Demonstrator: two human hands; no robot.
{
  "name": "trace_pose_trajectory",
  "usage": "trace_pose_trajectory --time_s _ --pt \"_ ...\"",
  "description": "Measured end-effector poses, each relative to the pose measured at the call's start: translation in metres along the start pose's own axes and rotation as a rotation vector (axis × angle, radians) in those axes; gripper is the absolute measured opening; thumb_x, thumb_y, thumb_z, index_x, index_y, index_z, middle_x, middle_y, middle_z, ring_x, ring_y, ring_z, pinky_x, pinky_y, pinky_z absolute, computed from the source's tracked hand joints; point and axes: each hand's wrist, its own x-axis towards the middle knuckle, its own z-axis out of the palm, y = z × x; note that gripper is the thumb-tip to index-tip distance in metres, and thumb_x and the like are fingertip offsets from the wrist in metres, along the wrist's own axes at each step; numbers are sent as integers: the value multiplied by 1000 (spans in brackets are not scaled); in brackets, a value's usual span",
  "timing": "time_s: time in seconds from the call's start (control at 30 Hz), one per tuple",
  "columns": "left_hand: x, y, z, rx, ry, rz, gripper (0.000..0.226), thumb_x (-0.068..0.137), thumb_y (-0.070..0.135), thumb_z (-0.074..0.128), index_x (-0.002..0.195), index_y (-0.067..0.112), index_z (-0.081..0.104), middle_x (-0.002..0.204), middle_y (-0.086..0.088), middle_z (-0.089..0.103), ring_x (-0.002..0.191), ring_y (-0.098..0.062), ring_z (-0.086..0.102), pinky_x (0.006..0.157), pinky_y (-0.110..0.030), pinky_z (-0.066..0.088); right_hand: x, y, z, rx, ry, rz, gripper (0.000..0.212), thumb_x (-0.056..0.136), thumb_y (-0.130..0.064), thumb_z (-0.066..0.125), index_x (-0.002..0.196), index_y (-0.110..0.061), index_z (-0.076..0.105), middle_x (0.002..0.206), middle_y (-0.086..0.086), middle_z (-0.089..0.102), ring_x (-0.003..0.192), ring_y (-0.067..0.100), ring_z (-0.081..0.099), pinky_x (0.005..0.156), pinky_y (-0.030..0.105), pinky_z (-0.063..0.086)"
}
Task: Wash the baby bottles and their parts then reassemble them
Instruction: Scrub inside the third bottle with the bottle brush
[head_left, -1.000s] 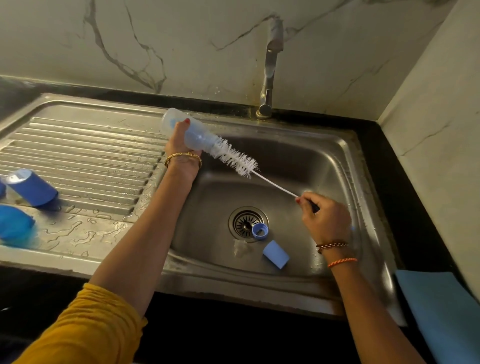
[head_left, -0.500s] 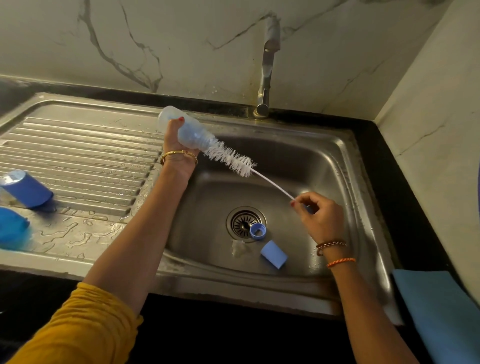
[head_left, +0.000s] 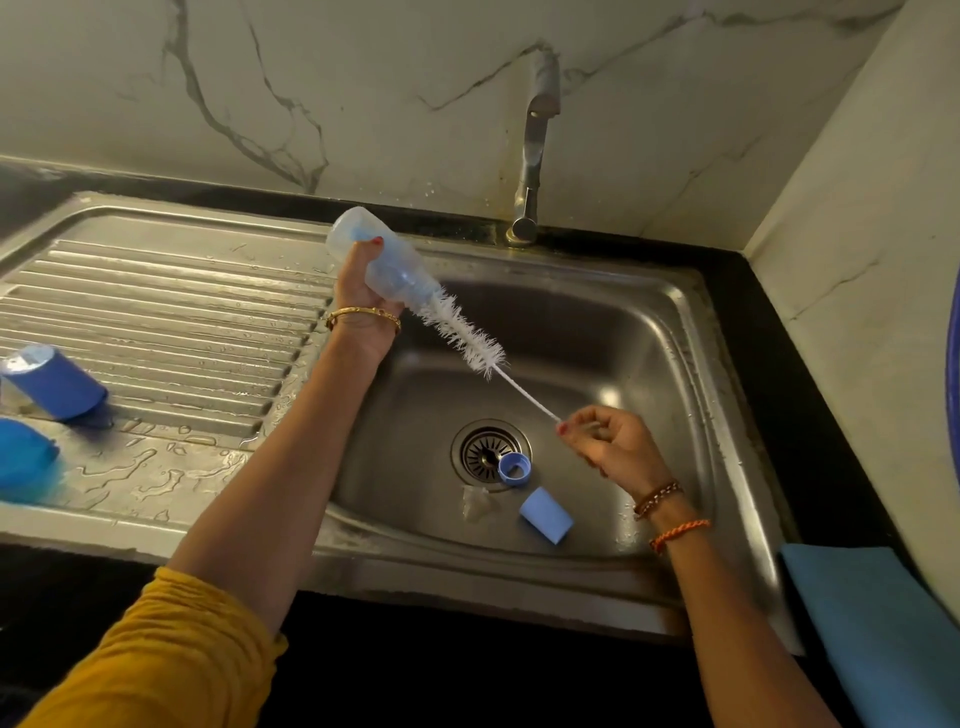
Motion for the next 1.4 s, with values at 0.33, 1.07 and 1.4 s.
trace_pose_trajectory --time_s 0.33,1.07,1.4 --pt "-6 -6 10 -102 52 -44 96 40 37 69 127 11 35 100 -10 50 86 -21 55 65 -31 55 2 10 -6 -354 617 -515 15 85 -15 63 81 -4 72 65 9 67 54 16 56 51 26 45" --pt "-9 -11 -2 -99 132 -45 94 44 37 70 128 12 35 100 -9 51 85 -21 56 62 -30 56 1 0 -6 -66 2 61 40 93 -27 54 55 -15 57 38 -11 41 34 1 36 38 15 29" --pt "13 4 -17 -108 261 -75 74 81 36 64 139 4 30 127 -17 50 108 -29 54 97 -43 45 -1 -14 -32 135 -370 453 58 96 -37 36 41 -18 42 33 -9 27 26 -1 21 28 10 15"
